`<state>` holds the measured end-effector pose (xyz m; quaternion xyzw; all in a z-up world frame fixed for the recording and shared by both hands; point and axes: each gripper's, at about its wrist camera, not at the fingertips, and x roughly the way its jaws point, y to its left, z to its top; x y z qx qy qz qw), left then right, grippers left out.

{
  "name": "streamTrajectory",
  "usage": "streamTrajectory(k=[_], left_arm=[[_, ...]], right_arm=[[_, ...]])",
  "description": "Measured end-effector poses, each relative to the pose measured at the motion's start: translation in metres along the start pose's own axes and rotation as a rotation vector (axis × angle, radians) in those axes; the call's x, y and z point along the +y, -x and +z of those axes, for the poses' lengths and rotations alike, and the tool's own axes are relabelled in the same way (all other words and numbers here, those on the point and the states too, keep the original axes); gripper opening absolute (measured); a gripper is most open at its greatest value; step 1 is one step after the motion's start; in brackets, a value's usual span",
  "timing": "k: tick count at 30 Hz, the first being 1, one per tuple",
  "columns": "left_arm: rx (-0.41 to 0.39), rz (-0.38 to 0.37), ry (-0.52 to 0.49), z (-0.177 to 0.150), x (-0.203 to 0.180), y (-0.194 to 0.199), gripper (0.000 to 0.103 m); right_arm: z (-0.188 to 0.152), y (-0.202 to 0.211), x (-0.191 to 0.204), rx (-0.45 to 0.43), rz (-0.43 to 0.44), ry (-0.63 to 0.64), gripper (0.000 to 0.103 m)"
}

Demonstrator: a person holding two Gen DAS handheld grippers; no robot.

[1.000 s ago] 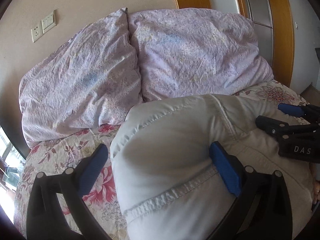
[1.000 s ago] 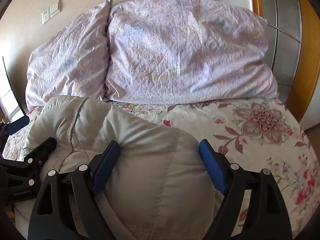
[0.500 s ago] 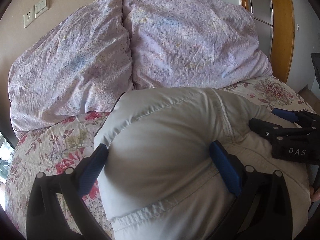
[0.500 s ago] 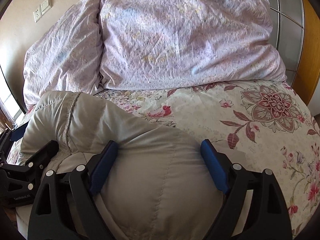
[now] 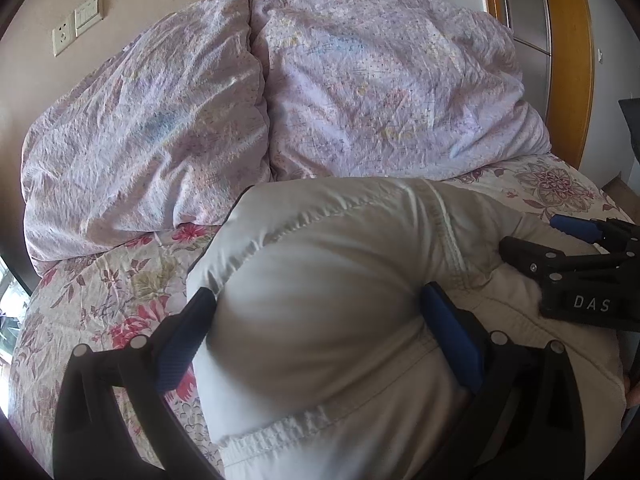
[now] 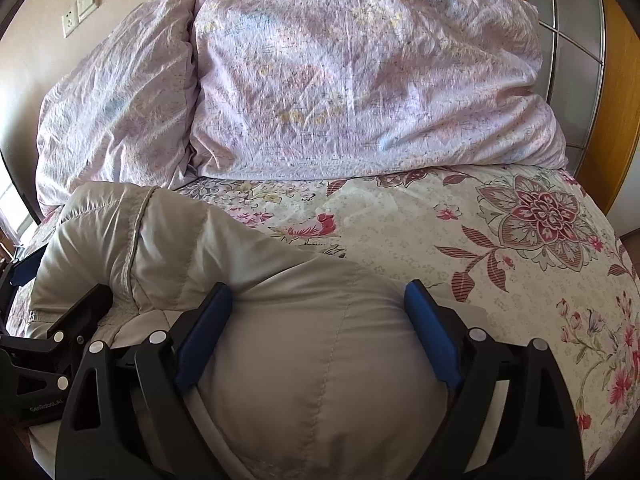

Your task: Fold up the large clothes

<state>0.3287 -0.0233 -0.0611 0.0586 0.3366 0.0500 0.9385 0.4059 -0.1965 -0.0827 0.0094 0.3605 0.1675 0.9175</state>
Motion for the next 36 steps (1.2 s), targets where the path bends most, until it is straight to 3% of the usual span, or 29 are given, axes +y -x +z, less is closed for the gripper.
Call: streamTrajectory(k=[2,4,8,12,16,21,26,32,36], left_arm=[[0.008,-0.018,0.009,0.001,0.005,0.004,0.101],[0.033,-0.046,0.050,0.000,0.016,0.014,0.101],[0.082,-0.253,0.204,-0.009,0.053,0.042,0.101],[0.084,-0.378,0.233,-0.022,0.078,0.065,0.101],[0.147,-0.498,0.269,-0.033,0.087,0.066,0.101],[0.238,-0.619,0.362,-0.043,0.091,0.050,0.101],[0.280,-0.647,0.387,-0.046,0.088,0.039,0.101],[0.290,-0.672,0.406,-0.048,0.092,0.033,0.101],[0.299,-0.688,0.423,-0.052,0.094,0.029,0.101]], right_arm=[[0.002,0.001,-0.003,0.023,-0.005,-0.016,0.100],[0.005,0.008,-0.008,0.071,0.009,-0.046,0.101],[0.004,0.044,-0.032,0.145,0.179,-0.148,0.102],[-0.007,0.075,-0.068,0.194,0.286,-0.242,0.102],[-0.026,0.069,-0.098,0.332,0.368,-0.342,0.102],[-0.048,0.047,-0.108,0.475,0.427,-0.396,0.102],[-0.054,0.030,-0.102,0.534,0.492,-0.413,0.102],[-0.051,0.018,-0.094,0.559,0.506,-0.391,0.102],[-0.045,0.006,-0.070,0.590,0.574,-0.369,0.102]])
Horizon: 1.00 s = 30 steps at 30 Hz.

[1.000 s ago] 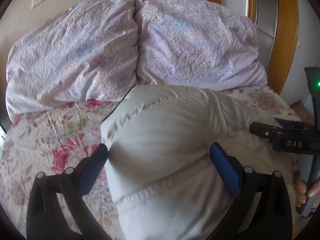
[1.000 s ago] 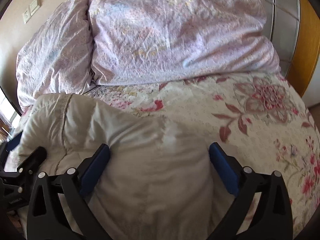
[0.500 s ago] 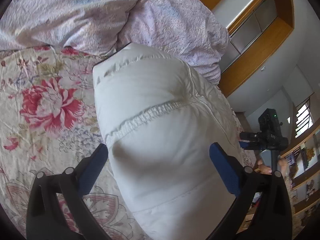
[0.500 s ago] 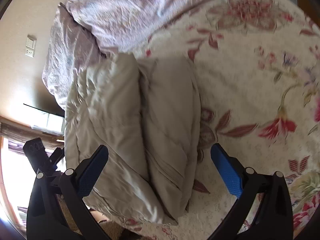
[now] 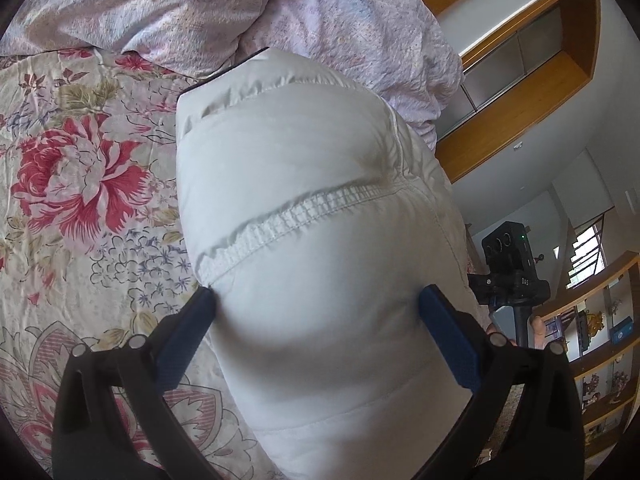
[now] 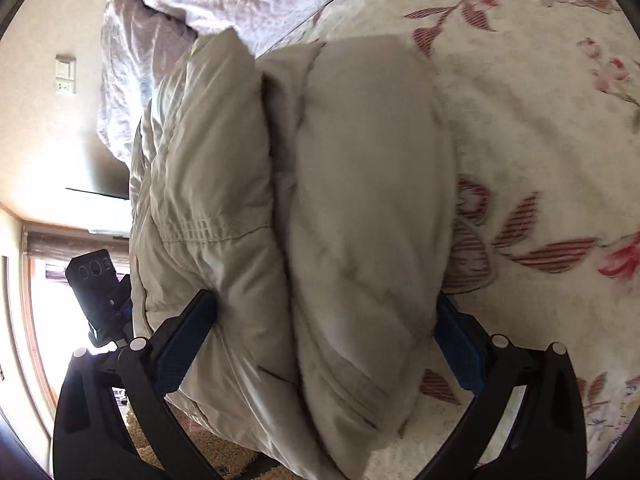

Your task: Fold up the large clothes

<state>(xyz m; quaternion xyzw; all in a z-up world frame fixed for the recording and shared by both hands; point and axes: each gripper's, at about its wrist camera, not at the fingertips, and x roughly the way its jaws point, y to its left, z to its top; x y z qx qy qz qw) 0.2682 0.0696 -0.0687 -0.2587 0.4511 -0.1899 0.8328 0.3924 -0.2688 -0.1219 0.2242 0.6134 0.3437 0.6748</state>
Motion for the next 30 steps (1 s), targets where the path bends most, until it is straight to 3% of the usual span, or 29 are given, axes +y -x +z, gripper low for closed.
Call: streamTrajectory(k=[10,17,25,30], left_arm=[[0.033,-0.089,0.054,-0.006,0.019,0.002,0.101],[0.052,-0.140,0.060,-0.011,0.029,0.002,0.101],[0.072,-0.227,0.185,-0.020,0.054,-0.008,0.101],[0.067,-0.229,0.211,-0.021,0.055,-0.008,0.101]], right_arm=[[0.008,-0.017,0.026,0.018,0.011,0.086,0.102],[0.013,-0.025,0.024,0.030,0.058,0.076,0.102],[0.019,-0.032,0.016,0.028,0.106,0.047,0.102],[0.026,-0.036,0.007,0.039,0.138,0.047,0.102]])
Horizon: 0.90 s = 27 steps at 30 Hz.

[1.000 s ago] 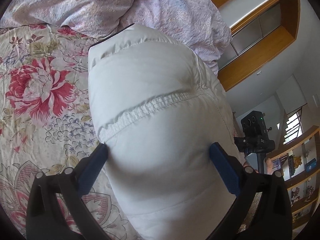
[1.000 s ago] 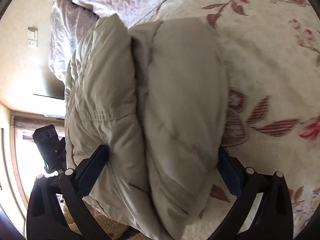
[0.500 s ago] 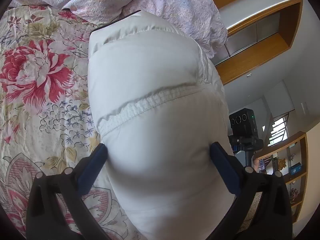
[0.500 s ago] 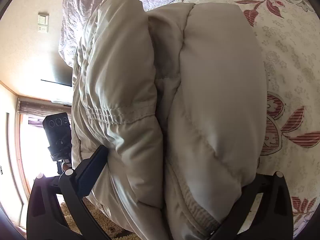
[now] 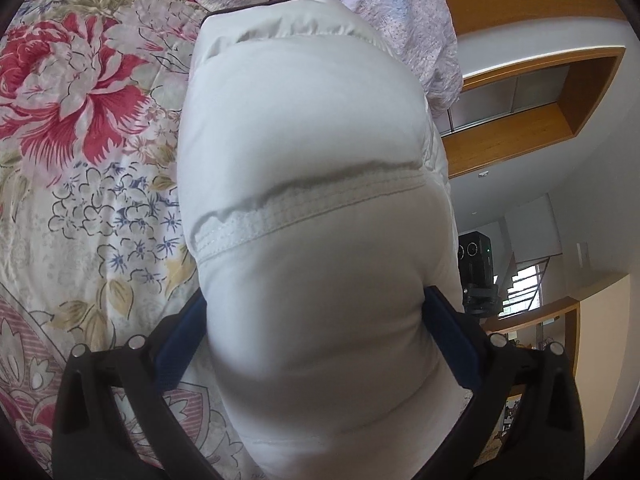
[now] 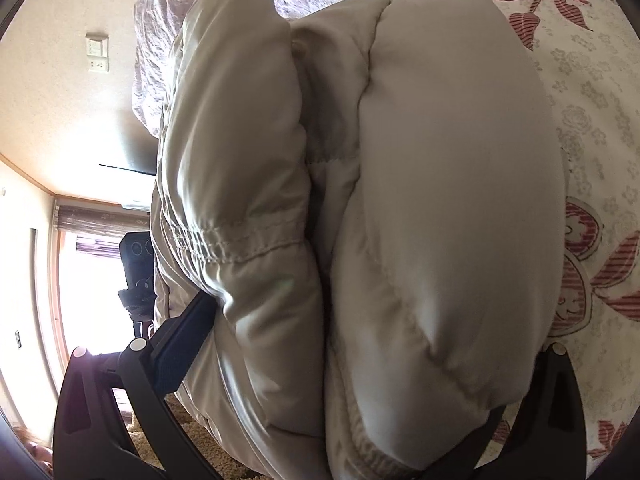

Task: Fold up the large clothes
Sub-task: 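Hold the jacket bundle with both grippers and turn it over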

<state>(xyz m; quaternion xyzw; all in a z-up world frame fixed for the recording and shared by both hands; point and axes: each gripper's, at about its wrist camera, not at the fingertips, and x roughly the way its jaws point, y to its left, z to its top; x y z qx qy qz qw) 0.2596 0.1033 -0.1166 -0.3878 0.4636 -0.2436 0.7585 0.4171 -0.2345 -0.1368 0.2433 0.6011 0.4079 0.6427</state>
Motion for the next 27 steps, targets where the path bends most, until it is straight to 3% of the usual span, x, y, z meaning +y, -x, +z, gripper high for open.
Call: streamTrajectory(k=[6,11,18,23,27], left_arm=[[-0.035,-0.014,0.023,0.001,-0.002,0.000,0.101],[-0.065,-0.062,-0.002,0.005,-0.020,0.000,0.092],[-0.110,-0.104,-0.045,0.015,-0.036,0.010,0.089],[-0.190,-0.124,-0.066,0.035,-0.038,0.030,0.089],[-0.266,-0.100,-0.057,0.051,-0.029,0.054,0.089]], right_arm=[[-0.004,0.000,-0.004,-0.029,0.018,0.028,0.102],[-0.021,0.004,0.005,-0.100,0.068,0.120,0.102],[-0.021,0.017,0.024,-0.172,0.124,0.162,0.091],[0.000,0.016,0.054,-0.188,0.111,0.221,0.091],[0.030,-0.008,0.073,-0.163,0.119,0.247,0.091]])
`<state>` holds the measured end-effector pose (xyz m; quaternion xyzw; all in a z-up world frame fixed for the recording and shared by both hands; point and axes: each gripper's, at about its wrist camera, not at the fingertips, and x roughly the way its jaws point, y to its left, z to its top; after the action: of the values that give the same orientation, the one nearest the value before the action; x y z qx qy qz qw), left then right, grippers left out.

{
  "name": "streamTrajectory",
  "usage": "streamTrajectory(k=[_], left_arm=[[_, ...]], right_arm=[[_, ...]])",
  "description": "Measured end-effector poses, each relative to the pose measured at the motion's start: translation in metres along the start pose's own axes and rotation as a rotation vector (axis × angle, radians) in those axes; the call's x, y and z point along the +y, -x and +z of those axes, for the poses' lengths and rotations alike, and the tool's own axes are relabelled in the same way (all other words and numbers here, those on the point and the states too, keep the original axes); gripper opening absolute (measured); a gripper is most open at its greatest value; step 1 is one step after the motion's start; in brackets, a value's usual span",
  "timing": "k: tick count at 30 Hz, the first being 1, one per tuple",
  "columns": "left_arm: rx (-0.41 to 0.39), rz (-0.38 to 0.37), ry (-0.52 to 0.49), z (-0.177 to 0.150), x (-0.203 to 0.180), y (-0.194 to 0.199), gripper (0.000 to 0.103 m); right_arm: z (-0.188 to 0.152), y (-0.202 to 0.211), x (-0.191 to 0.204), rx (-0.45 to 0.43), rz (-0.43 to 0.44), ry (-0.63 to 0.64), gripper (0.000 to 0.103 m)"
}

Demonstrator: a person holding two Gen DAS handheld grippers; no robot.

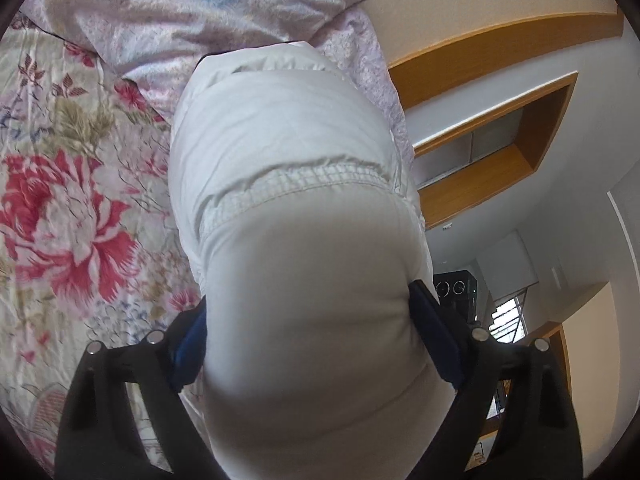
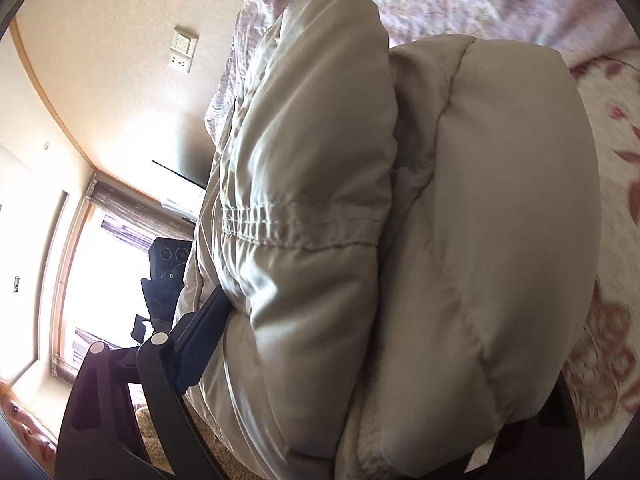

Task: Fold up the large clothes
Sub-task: 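Hold the jacket bundle with both grippers and turn it over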

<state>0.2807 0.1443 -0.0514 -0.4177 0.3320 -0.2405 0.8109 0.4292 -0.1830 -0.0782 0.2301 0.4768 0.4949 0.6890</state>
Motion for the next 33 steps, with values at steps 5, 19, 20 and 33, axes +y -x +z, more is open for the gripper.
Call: streamTrajectory(k=[5,19,20,33], left_arm=[[-0.058,0.071,0.009,0.017,0.016,0.022,0.089],[-0.085,0.210,-0.054,0.041,0.058,0.025,0.090],[-0.079,0.224,-0.057,0.042,0.062,0.021,0.090],[-0.192,0.590,-0.337,0.030,0.016,0.043,0.098]], right_arm=[[0.020,-0.038,-0.006,0.054,0.021,0.005,0.090],[0.029,-0.074,-0.034,0.048,-0.001,-0.029,0.090],[0.027,-0.076,-0.035,0.049,-0.017,-0.036,0.090],[-0.003,0.008,0.018,-0.152,-0.420,0.075,0.098]])
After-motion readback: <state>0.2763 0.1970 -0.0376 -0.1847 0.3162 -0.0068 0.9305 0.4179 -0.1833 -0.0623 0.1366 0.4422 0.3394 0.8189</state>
